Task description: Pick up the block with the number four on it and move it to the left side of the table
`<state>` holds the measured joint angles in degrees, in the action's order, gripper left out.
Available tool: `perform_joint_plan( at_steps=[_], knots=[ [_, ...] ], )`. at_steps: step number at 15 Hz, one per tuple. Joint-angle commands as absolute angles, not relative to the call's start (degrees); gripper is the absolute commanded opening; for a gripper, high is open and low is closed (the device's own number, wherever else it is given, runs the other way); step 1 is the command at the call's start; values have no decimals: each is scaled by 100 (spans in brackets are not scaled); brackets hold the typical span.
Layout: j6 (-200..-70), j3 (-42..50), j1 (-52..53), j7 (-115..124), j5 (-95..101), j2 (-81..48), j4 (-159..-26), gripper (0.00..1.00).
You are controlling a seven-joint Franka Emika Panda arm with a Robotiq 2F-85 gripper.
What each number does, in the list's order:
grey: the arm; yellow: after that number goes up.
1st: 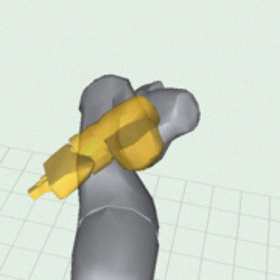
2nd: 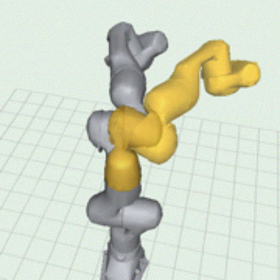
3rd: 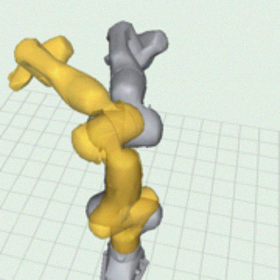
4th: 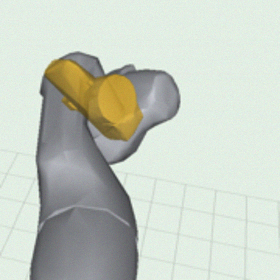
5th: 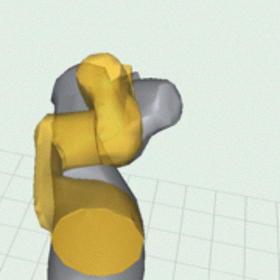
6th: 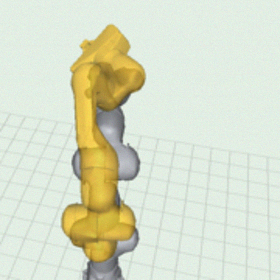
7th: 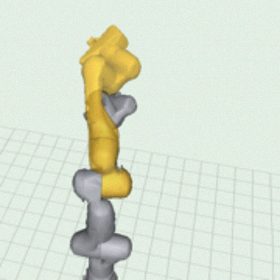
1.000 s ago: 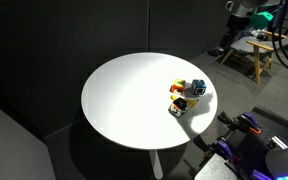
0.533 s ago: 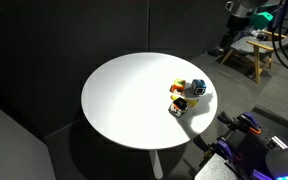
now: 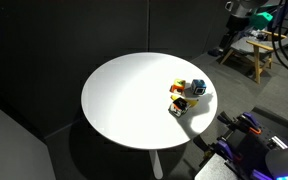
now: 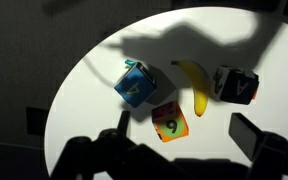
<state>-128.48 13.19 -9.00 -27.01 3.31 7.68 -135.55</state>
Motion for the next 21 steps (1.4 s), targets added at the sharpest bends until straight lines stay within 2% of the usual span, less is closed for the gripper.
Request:
perform_joint_plan(
  at_steps=[1, 10, 21],
  knots=[
    [-13134, 1248, -867, -2868, 435, 573, -13567, 100],
    [-14578, 1077, -962, -3806, 382, -592, -13416, 100],
    [-14967, 814, -1568, -5392, 446, -1975, -12517, 100]
  ],
)
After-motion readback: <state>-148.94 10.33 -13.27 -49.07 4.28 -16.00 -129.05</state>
